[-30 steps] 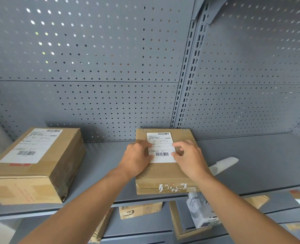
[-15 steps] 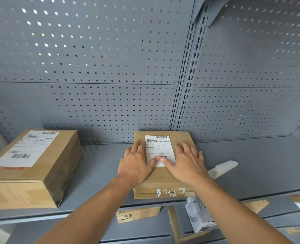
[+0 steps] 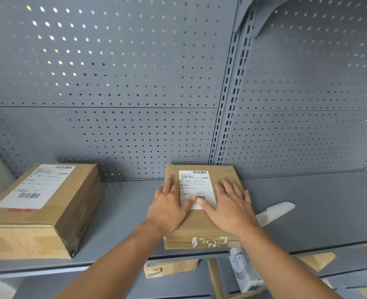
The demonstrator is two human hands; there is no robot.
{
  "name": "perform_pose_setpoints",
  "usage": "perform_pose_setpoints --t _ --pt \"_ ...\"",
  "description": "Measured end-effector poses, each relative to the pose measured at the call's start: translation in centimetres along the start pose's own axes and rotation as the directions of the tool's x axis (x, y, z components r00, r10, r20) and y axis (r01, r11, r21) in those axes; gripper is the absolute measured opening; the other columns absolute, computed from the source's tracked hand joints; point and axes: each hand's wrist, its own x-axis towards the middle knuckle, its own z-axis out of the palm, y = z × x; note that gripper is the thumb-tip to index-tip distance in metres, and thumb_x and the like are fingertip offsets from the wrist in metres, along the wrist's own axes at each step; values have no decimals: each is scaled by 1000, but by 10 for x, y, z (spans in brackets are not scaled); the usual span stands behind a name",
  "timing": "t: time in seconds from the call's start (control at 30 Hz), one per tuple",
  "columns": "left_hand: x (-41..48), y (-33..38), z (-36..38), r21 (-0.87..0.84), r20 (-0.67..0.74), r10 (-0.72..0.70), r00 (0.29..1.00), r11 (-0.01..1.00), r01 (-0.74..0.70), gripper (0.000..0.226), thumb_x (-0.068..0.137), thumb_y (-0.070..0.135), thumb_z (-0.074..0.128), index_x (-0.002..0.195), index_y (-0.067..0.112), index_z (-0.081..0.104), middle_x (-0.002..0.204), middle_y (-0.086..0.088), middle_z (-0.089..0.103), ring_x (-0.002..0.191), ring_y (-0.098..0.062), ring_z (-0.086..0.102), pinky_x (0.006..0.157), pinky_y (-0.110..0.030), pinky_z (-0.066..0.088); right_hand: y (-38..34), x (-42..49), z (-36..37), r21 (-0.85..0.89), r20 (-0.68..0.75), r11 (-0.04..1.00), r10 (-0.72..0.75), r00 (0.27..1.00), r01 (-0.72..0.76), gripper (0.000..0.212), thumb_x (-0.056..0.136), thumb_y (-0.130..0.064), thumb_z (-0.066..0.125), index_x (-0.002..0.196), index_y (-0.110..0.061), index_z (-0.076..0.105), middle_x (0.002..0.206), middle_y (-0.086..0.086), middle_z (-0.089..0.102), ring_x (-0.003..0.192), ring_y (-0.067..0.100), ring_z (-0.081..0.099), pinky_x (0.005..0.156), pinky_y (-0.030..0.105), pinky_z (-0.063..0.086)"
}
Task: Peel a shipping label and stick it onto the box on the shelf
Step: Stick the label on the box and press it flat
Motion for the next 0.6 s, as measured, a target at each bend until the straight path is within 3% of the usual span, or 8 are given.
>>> perform_pose_setpoints --t 0.1,0.2,0.4,0.53,0.6 --pt "0 -1 0 20 -9 -2 1000 1000 2 84 93 67 47 161 28 15 171 6 5 153 -30 17 117 -46 36 1 0 0 -3 -8 1000 -4 1000 4 96 88 -83 21 160 -18 21 171 -1 11 159 21 2 125 57 9" --pt "0 -3 1 -30 -1 -1 1000 1000 1 79 97 59 49 162 27 16 172 5 5 152 -32 17 120 -44 31 3 0 2 18 -30 1000 3 1000 -2 72 99 -64 24 158 -22 25 171 -2 14 159 19 4 127 55 9" --pt "3 -9 2 -118 4 23 1000 993 -22 58 107 32 39 161 28 18 172 1 4 153 -37 16 124 -36 13 6 -5 3 137 -164 990 56 985 -33 45 104 -29 39 147 -26 49 159 -11 40 151 12 30 125 46 19" --pt "7 -6 -3 -48 15 5 1000 999 -5 61 106 41 38 161 21 21 170 -2 12 151 -37 20 124 -37 17 6 0 -5 131 -180 991 54 982 -31 39 99 -36 53 136 -23 59 143 -5 48 133 20 52 114 46 39" --pt "11 0 -7 -10 24 -35 999 999 36 66 103 53 39 158 19 26 166 -3 18 146 -37 25 122 -40 22 2 7 -13 120 -189 993 42 981 -20 49 96 -49 56 138 -23 57 140 -4 45 131 21 51 110 44 43"
